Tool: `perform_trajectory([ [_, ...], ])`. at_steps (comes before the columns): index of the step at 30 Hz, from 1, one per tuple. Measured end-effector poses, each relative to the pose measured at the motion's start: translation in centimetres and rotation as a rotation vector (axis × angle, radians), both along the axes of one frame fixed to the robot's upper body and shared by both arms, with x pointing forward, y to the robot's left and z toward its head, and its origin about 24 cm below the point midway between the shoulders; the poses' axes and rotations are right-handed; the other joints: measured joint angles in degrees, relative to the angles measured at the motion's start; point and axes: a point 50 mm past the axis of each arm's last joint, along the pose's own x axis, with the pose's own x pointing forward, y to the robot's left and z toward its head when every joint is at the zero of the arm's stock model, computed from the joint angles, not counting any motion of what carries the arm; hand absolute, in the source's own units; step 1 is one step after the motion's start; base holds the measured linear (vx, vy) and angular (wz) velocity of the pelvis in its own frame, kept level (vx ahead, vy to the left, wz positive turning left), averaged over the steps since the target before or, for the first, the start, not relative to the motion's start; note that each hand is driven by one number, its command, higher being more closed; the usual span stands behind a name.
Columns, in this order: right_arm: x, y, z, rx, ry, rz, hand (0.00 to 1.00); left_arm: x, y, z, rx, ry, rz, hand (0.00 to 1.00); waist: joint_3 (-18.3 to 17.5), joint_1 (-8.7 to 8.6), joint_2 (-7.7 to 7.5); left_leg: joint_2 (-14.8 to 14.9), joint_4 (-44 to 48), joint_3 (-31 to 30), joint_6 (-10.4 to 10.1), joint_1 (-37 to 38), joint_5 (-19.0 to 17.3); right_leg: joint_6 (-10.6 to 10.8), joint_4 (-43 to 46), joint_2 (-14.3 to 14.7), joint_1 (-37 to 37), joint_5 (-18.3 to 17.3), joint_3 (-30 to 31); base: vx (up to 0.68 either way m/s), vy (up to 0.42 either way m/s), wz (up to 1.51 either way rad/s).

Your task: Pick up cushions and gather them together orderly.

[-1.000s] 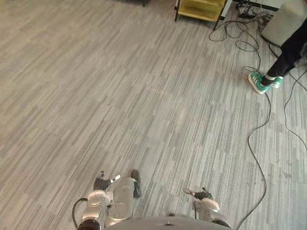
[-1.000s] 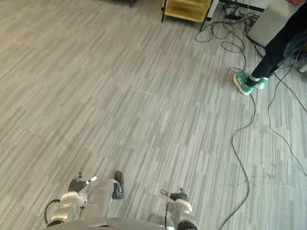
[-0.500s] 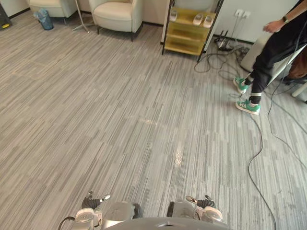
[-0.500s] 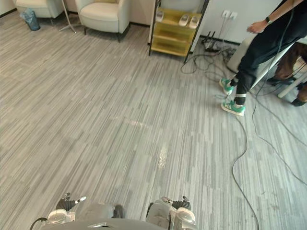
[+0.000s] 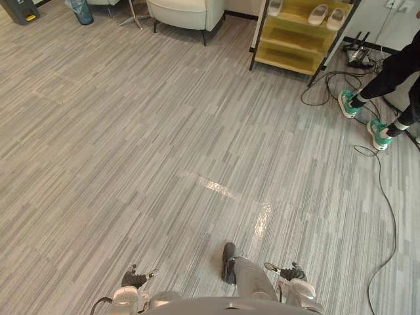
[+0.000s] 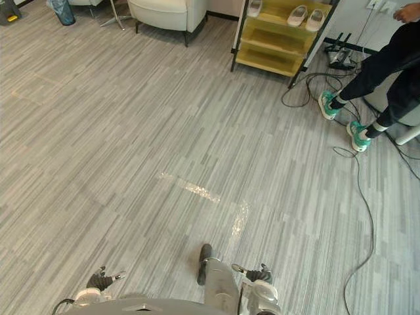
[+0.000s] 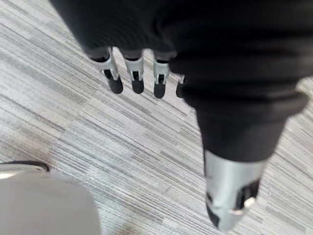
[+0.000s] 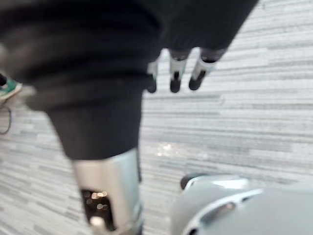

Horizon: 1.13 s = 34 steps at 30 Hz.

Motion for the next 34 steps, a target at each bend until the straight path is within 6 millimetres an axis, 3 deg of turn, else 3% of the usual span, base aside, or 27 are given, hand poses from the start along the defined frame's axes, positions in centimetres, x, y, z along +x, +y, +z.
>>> perform_trajectory([
  [1, -0.2, -0.2, 0.0, -0.006, 0.005, 0.006, 0.0, -0.2, 0.0, -0.1, -0.002, 0.005, 0.004, 0.0, 0.4, 0.04, 0.63, 2.0, 9.8, 0.8, 0.1, -3.4, 9.8, -0.5, -2.4, 1.2, 4.7, -1.3, 0.0, 0.46, -0.137, 0.06],
  [2, -0.5, -0.3, -0.1, -0.016, 0.016, 0.024, 0.0, -0.3, 0.0, -0.1, -0.007, 0.006, 0.006, 0.0, 0.3, 0.58, 0.91, 4.6, 17.9, 2.3, 1.2, -6.6, 9.0, -1.3, -4.2, 2.3, 7.6, -2.6, 0.3, 0.43, -0.081, -0.07],
  [3, -0.7, -0.2, -0.2, -0.011, 0.032, 0.028, 0.0, -0.3, 0.0, -0.1, -0.011, 0.003, 0.002, 0.0, 0.3, 1.32, 1.29, 6.7, 25.0, 4.3, 3.4, -10.8, 5.3, -1.5, -5.7, 3.0, 10.9, -3.6, 0.6, 0.41, -0.064, -0.05],
  [4, -0.9, 0.0, -0.4, -0.004, 0.044, 0.029, 0.0, -0.4, 0.2, 0.0, -0.009, 0.006, -0.004, 0.0, 0.4, 1.64, 0.9, 7.0, 27.8, 5.9, 4.0, -15.6, 2.1, -1.1, -8.2, 2.8, 14.8, -4.3, 0.9, 0.48, -0.063, -0.01],
  [5, -1.0, 0.1, -0.4, -0.002, 0.049, 0.029, 0.0, -0.5, 0.3, 0.0, -0.008, 0.006, -0.005, 0.0, 0.4, 1.69, 0.86, 6.8, 27.5, 6.4, 4.0, -17.2, 1.1, -1.0, -9.4, 2.7, 16.0, -4.4, 1.0, 0.47, -0.023, 0.0],
  [7, -1.1, 0.2, -0.6, 0.004, 0.054, 0.025, 0.0, 0.0, 0.2, 0.2, -0.011, -0.019, -0.004, 0.0, 0.4, 2.22, 0.78, 5.9, 21.6, 7.8, 3.5, -22.3, -2.6, -0.2, -12.3, 1.9, 19.4, -4.1, 1.7, 0.36, 0.041, -0.2],
  [8, -1.1, 0.4, -0.7, 0.013, 0.058, 0.016, 0.0, 0.1, 0.2, 0.2, -0.009, -0.023, -0.008, 0.0, 0.5, 3.06, 0.52, 4.5, 13.1, 8.8, 2.7, -23.9, -4.3, 1.1, -13.5, 1.0, 21.3, -3.7, 2.7, 0.42, 0.139, -0.4],
  [9, -1.0, 0.6, -0.7, 0.023, 0.061, 0.006, 0.0, 0.2, 0.2, 0.3, -0.005, -0.022, -0.02, 0.0, 0.9, 3.53, -0.07, 1.8, 0.5, 8.8, 2.1, -24.0, -4.1, 1.9, -14.7, -0.6, 22.8, -4.1, 3.6, 0.5, 0.182, -0.39],
  [10, -1.0, 0.6, -0.7, 0.025, 0.059, -0.002, 0.0, 0.2, 0.2, 0.3, 0.0, -0.024, -0.03, 0.0, 1.0, 3.48, -0.28, 0.3, -6.4, 8.3, 1.4, -23.9, -3.2, 2.6, -15.2, -1.3, 23.5, -4.6, 4.0, 0.41, 0.216, -0.35],
  [11, -1.0, 0.6, -0.8, 0.026, 0.06, -0.009, 0.0, 0.3, 0.2, 0.3, 0.001, -0.023, -0.045, 0.0, 1.0, 3.56, -0.28, -1.7, -18.2, 6.5, 0.0, -23.2, 0.4, 3.9, -15.7, -2.2, 24.1, -5.4, 4.8, 0.31, 0.204, -0.43],
  [12, -1.3, 0.5, -0.8, 0.023, 0.071, -0.011, 0.0, 0.0, -0.1, 0.2, -0.004, -0.012, -0.048, 0.0, 1.0, 4.22, -0.14, -2.5, -24.7, 5.3, -1.5, -21.5, 9.5, 5.0, -16.5, -2.5, 24.9, -6.2, 6.5, 0.4, 0.254, -0.57],
  [13, -1.3, 0.8, -0.9, 0.029, 0.073, -0.008, 0.0, -0.1, 0.0, 0.1, -0.005, -0.011, -0.045, 0.0, 1.0, 4.67, -0.41, -3.2, -25.8, 5.7, 0.7, -20.6, 11.6, 4.9, -17.1, -2.7, 25.4, -6.4, 7.5, 0.41, 0.237, -0.51],
  [15, -0.9, 2.1, -1.1, 0.058, 0.069, 0.01, 0.0, 0.6, 1.3, 0.5, 0.026, -0.026, -0.046, 0.0, 1.2, 4.2, -3.61, -5.9, -21.5, 6.1, 5.1, -21.8, 6.6, 4.5, -16.3, -5.3, 25.7, -6.1, 9.1, 0.44, 0.237, -0.12],
  [17, -1.3, 2.4, -1.2, 0.065, 0.077, 0.007, 0.0, 0.3, 1.5, 0.4, 0.028, -0.014, -0.04, 0.0, 1.2, 4.76, -4.37, -5.9, -17.8, 7.1, 5.6, -21.3, 2.8, 5.0, -12.8, -6.0, 25.7, -6.5, 10.3, 0.37, 0.194, -0.1],
  [20, -1.3, 2.6, -1.3, 0.074, 0.077, 0.01, 0.0, -0.7, 1.7, 0.0, 0.03, 0.026, -0.038, 0.0, 0.0, 5.24, -5.19, -6.7, -19.2, 10.0, 6.9, -15.3, -1.0, 6.4, 3.5, -7.8, 20.8, -6.6, 13.5, 0.39, 0.197, -0.39],
  [21, -1.2, 2.6, -1.3, 0.077, 0.071, 0.012, 0.0, -0.8, 1.7, 0.0, 0.033, 0.03, -0.047, 0.0, -0.4, 5.36, -5.49, -7.2, -21.0, 10.8, 7.1, -12.6, -1.7, 10.4, 14.6, -7.9, 16.2, -5.8, 14.9, 0.33, 0.135, -0.4],
  [23, -1.6, 2.7, -1.4, 0.082, 0.08, 0.009, 0.0, -1.1, 2.1, 0.0, 0.046, 0.044, -0.074, 0.0, -0.6, 4.71, -5.73, -8.0, -23.7, 11.6, 7.5, -8.9, -1.8, 12.4, 26.9, -8.1, 11.1, -6.6, 13.3, 0.32, 0.076, -0.16],
  [26, -1.6, 2.5, -1.3, 0.081, 0.077, 0.002, 0.0, -1.5, 2.1, -0.1, 0.048, 0.059, -0.082, 0.0, -1.0, 3.95, -5.58, -7.9, -26.9, 11.7, 7.8, -3.4, -1.7, 9.0, 29.1, -9.7, 7.9, -11.1, 3.9, 0.31, -0.009, 0.0],
  [28, -1.1, 2.4, -1.2, 0.073, 0.068, 0.013, 0.0, -1.5, 1.7, -0.2, 0.042, 0.062, -0.092, 0.0, -1.1, 3.2, -4.44, -5.9, -27.2, 11.6, 7.8, -1.7, -1.6, 6.5, 20.0, -9.3, 6.2, -13.3, -2.0, 0.21, -0.071, -0.02],
  [29, -1.0, 2.3, -1.2, 0.068, 0.067, 0.018, 0.0, -1.5, 1.7, -0.2, 0.04, 0.063, -0.097, 0.0, -1.1, 3.08, -4.23, -5.5, -27.2, 11.6, 7.8, -1.4, -1.6, 6.4, 17.1, -9.2, 6.1, -13.3, -2.9, 0.2, -0.091, -0.09],
  [30, -1.1, 2.4, -1.2, 0.061, 0.077, 0.039, 0.0, -1.6, 1.9, -0.2, 0.048, 0.069, -0.108, 0.0, -1.6, 3.12, -4.95, -6.1, -27.3, 11.6, 6.7, -0.8, -1.3, 5.0, 4.3, -8.3, 6.6, -6.8, -4.0, 0.21, -0.104, -0.1],
  [31, -1.6, 2.7, -1.4, 0.07, 0.093, 0.044, 0.0, -1.7, 2.5, -0.1, 0.062, 0.072, -0.111, 0.0, -2.2, 3.28, -6.6, -7.5, -27.6, 11.2, 6.1, -0.6, -1.5, 3.9, -1.2, -8.8, 6.0, 1.0, -2.9, 0.24, -0.152, -0.14],
  [32, -1.6, 2.2, -1.4, 0.065, 0.098, 0.039, 0.0, -1.8, 1.9, -0.3, 0.05, 0.084, -0.113, 0.0, -2.8, 3.11, -5.44, -6.7, -29.0, 9.5, 5.0, 0.6, -2.2, 4.8, -1.4, -7.9, 6.7, 0.0, -3.2, 0.26, -0.18, -0.06],
  [33, -1.9, 1.6, -1.4, 0.051, 0.106, 0.039, 0.0, -1.9, 0.9, -0.5, 0.029, 0.091, -0.122, 0.0, -4.0, 2.91, -3.17, -5.6, -30.2, 8.4, 4.8, 0.7, -2.1, 4.6, -5.0, -6.3, 7.9, 1.1, -3.5, 0.2, -0.136, -0.05],
  [34, -2.0, 1.3, -1.4, 0.044, 0.112, 0.038, 0.0, -1.9, 0.7, -0.5, 0.026, 0.091, -0.125, 0.0, -4.1, 2.9, -2.76, -5.0, -30.6, 8.4, 4.7, 0.6, -2.1, 4.6, -7.3, -5.4, 8.6, 2.1, -3.7, 0.13, -0.065, 0.0],
])
